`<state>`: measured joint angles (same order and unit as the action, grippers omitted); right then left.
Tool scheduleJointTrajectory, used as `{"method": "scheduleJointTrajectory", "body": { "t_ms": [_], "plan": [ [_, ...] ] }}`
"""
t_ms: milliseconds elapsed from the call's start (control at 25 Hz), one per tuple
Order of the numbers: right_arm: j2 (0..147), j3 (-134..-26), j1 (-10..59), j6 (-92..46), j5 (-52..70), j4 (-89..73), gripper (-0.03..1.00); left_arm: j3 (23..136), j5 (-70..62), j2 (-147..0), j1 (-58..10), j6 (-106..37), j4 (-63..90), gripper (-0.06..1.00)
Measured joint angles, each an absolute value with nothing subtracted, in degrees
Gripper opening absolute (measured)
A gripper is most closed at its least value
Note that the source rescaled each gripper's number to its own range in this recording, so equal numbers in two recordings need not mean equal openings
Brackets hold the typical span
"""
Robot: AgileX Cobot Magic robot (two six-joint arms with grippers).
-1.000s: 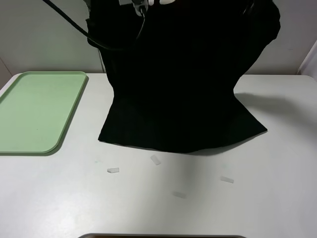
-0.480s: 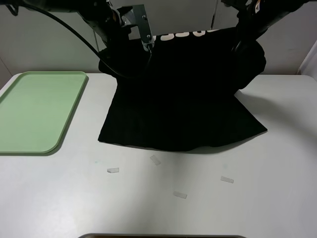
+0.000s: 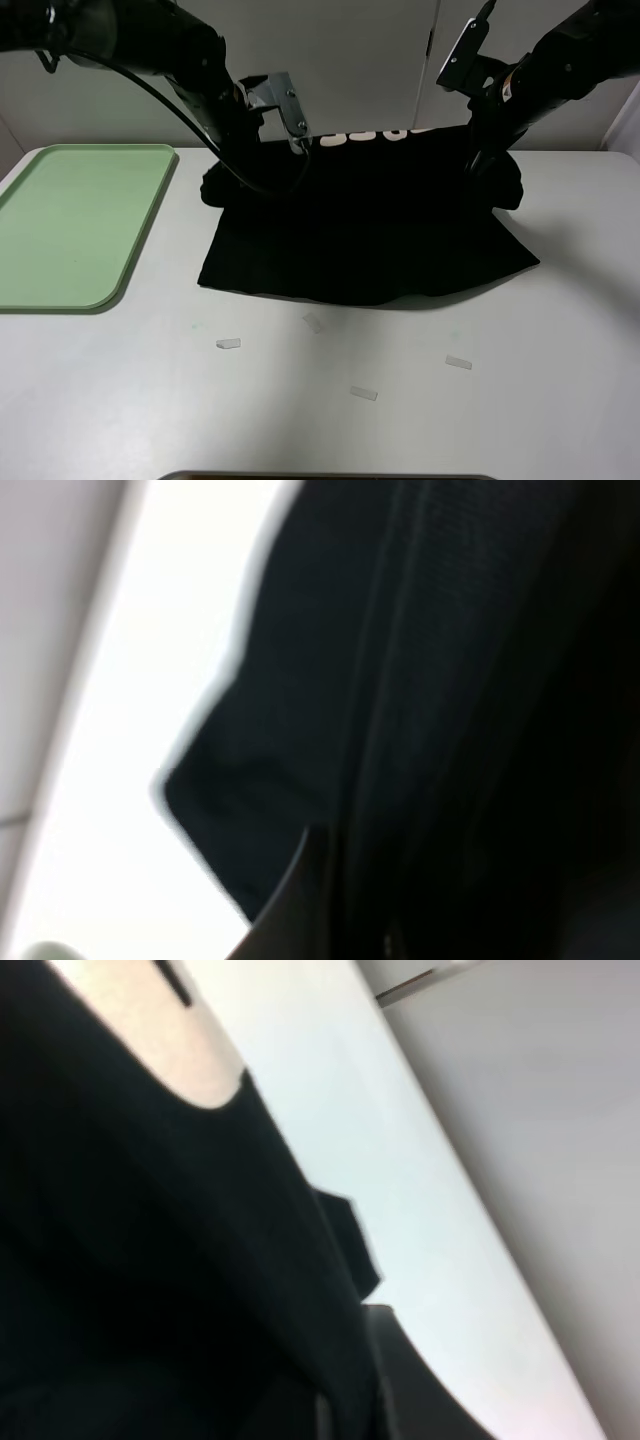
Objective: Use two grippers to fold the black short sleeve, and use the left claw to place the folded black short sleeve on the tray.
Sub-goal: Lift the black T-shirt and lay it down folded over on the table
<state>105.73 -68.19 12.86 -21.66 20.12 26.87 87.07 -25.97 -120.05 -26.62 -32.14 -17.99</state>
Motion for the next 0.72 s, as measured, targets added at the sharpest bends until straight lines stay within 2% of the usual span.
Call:
{"method": "scheduleJointTrajectory", "body": {
  "t_ms": [280, 720],
  "plan": [
    [105.73, -63.52, 12.86, -17.93, 19.71, 28.42, 0.01, 80.92, -25.9, -120.05, -28.27, -32.14, -15.38, 0.0],
    [105.73, -62.31, 13.5, -15.47, 30.42, 23.8, 0.01, 80.92, -33.44, -120.05, -28.32, -32.14, -3.67, 0.0]
  ]
}}
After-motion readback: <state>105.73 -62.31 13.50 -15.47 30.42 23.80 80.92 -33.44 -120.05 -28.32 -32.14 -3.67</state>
